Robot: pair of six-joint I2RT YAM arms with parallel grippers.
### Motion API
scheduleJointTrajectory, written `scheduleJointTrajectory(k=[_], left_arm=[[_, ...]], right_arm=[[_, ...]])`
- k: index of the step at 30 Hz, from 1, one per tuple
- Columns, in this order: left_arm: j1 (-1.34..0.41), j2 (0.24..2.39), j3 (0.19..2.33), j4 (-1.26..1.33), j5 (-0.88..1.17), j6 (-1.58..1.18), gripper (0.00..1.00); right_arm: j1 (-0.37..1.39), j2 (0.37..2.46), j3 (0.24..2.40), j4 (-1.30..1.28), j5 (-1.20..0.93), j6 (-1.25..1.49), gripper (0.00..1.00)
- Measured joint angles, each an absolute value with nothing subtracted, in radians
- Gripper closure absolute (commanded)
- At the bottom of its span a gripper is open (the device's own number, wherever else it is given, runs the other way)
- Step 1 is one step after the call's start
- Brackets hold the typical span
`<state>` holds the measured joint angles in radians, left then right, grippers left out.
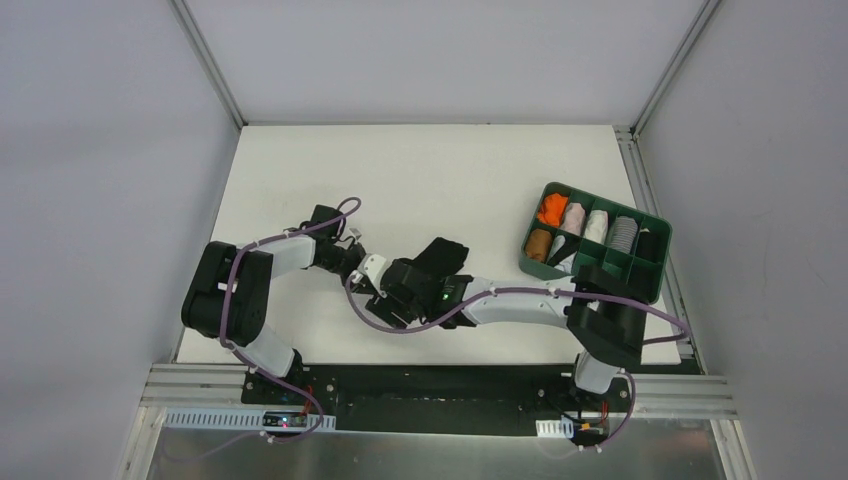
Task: Roll the underwear
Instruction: Roll the underwear to the center of the board.
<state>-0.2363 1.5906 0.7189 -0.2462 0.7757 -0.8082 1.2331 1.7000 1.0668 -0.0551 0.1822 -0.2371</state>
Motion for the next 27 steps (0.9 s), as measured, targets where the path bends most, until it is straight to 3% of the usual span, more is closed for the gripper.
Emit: scheduleJointTrajectory(k=[6, 10, 12, 21, 27], left_arm=[[-0.236, 1.591, 0.719, -0.271, 0.772, -0.808, 1.0], [-0.236, 1.591, 0.72, -0.282, 0.768, -0.808, 1.0], [-0.236, 1.591, 0.722, -0.289, 0.765, -0.808, 1.0], [-0.236, 1.591, 0.733, -0.295, 0.754, -0.807, 1.0], [-0.236, 1.59, 0.734, -0.296, 0.749, -0.807, 1.0]], right_arm=[[1.263, 1.791, 1.134, -0.073, 0.256, -0.291, 0.31], [1.271, 1.858, 1.175, -0.077, 0.303, -0.298, 0.37], [1.275, 1.897, 1.198, -0.089, 0.351, -0.299, 0.45], [1.306, 1.942, 1.223, -0.095, 0.505, -0.289, 1.0], [1.307, 1.94, 1.214, -0.084, 0.511, -0.264, 1.0]])
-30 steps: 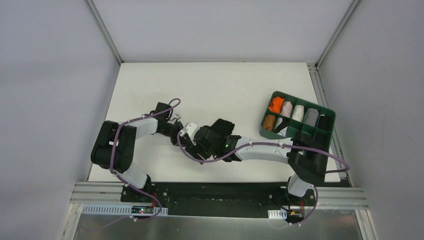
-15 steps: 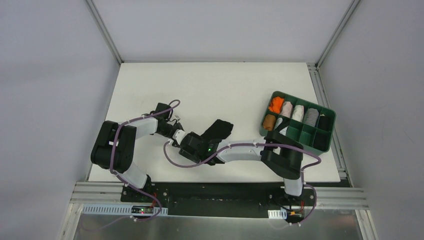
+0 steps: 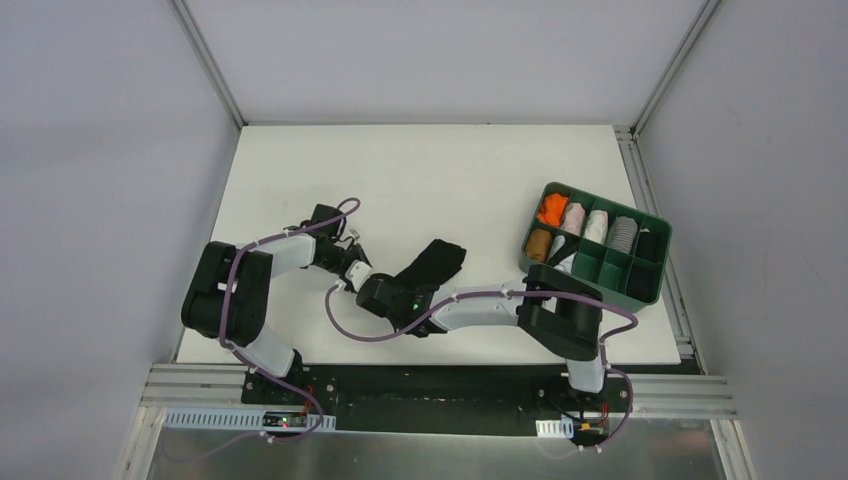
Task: Roll the underwear
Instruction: Roll the underwear to the center of the board.
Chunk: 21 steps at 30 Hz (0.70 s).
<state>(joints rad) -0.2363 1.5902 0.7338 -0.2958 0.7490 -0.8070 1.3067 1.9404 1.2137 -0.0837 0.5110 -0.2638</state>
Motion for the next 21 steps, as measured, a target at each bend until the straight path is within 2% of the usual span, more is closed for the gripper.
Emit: scheduleJointTrajectory(k=[4, 9, 12, 16, 21], left_arm=[[-0.237, 1.576, 0.735, -0.314, 0.746, -0.807, 1.0], [-0.237, 1.51, 0.751, -0.363, 0.718, -0.806, 0.73], [-0.237, 1.462, 0.768, -0.392, 0.694, -0.809, 0.63], [-0.234, 1.399, 0.774, -0.411, 0.665, -0.818, 0.57], [-0.234, 1.343, 0.768, -0.428, 0.635, -0.835, 0.55]], right_arm=[[1.29, 1.912, 1.193, -0.076, 0.451, -0.218, 1.0], [1.235, 1.857, 1.183, -0.078, 0.314, -0.122, 1.0], [1.186, 1.822, 1.176, -0.084, 0.207, -0.036, 1.0], [1.117, 1.804, 1.136, -0.084, 0.063, 0.066, 1.0], [1.036, 1.803, 1.078, -0.05, -0.134, 0.176, 1.0]])
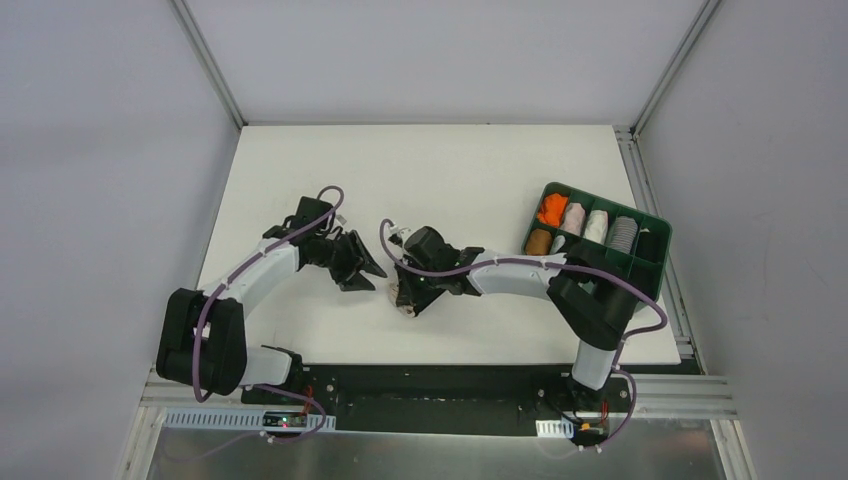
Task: Roll the underwear
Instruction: Roll the underwear to the center of the board.
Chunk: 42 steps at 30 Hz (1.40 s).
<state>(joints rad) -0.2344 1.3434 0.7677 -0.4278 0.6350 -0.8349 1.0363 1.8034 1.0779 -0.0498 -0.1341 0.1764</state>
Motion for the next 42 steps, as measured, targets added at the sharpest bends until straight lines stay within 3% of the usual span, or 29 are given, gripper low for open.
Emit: scheduleJointTrajectory(k=[5, 12, 26, 27, 30, 33, 35, 42], left_arm=[[-0.234, 1.31, 0.74, -0.432, 0.624, -0.857, 0.57], [-0.269, 1.308, 0.676, -0.353, 0.63, -0.925, 0.67], [-0.342, 1.407, 0.567, -0.053, 0.607, -1.134, 0.94], [-0.343, 1.42, 0.567, -0.047, 0.603, -1.141, 0.95], [-0.353, 1.467, 0.58, -0.045, 0.598, -1.153, 0.97], [-0.368, 1.507, 0.609, -0.058, 0.59, -1.152, 0.98], [-0.374, 1.544, 0.637, -0.073, 0.583, -1.143, 0.99], [-0.374, 1.631, 0.683, -0.096, 0.601, -1.126, 1.0]], right_arm=[[0.958, 1.808, 1.037, 0.02, -0.332, 0.282, 1.0], [0.881, 1.877, 1.036, 0.083, -0.546, 0.385, 1.0], [0.869, 1.909, 1.036, 0.097, -0.644, 0.42, 1.0], [0.868, 1.909, 1.036, 0.097, -0.644, 0.421, 0.95], [0.868, 1.909, 1.036, 0.085, -0.633, 0.425, 0.63], [0.869, 1.909, 1.04, 0.07, -0.619, 0.434, 0.46], [0.873, 1.905, 1.048, 0.064, -0.615, 0.44, 0.41], [0.907, 1.843, 1.068, -0.053, -0.467, 0.429, 0.38]])
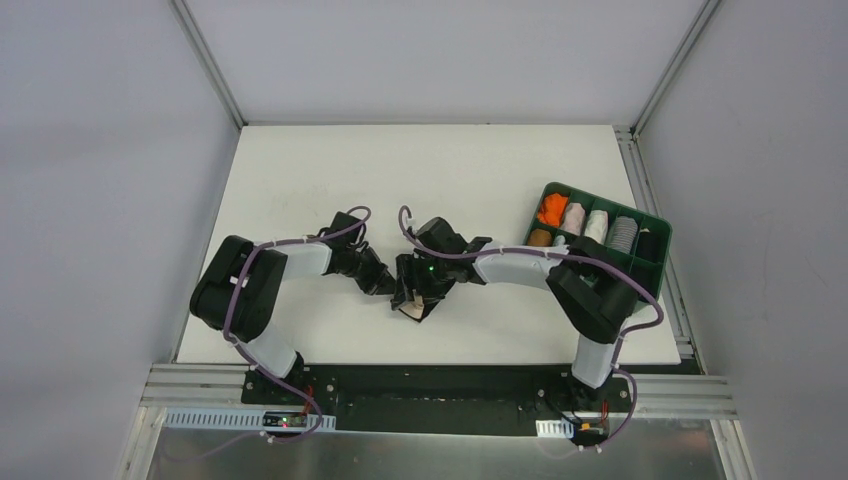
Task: Roll the underwear
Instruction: Roll the underwear to the center of the board.
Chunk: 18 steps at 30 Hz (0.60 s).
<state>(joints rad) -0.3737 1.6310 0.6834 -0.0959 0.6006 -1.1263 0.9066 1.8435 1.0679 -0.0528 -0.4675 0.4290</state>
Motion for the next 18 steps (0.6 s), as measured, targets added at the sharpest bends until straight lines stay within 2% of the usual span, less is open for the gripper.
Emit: scheduleJointTrajectory(k=[9, 12, 13, 16, 18], left_arm=[[-0.374, 1.639, 0.693, -0.104, 0.606, -1.103, 1.0], [-0.374, 1.639, 0.698, -0.113, 0.605, -1.087, 1.0], [-0.374, 1.639, 0.699, -0.115, 0.605, -1.082, 1.0], [-0.374, 1.637, 0.699, -0.121, 0.605, -1.073, 1.0], [-0.374, 1.635, 0.7, -0.126, 0.605, -1.062, 1.0]], right_arm=[[0.944, 1.653, 1.013, -0.213, -0.232, 0.408, 0.37], [0.957, 1.595, 1.006, -0.249, -0.165, 0.396, 0.42], [0.964, 1.582, 1.006, -0.255, -0.147, 0.389, 0.49], [0.998, 1.551, 1.007, -0.266, -0.091, 0.348, 0.81], [1.027, 1.557, 1.026, -0.291, -0.067, 0.313, 0.95]])
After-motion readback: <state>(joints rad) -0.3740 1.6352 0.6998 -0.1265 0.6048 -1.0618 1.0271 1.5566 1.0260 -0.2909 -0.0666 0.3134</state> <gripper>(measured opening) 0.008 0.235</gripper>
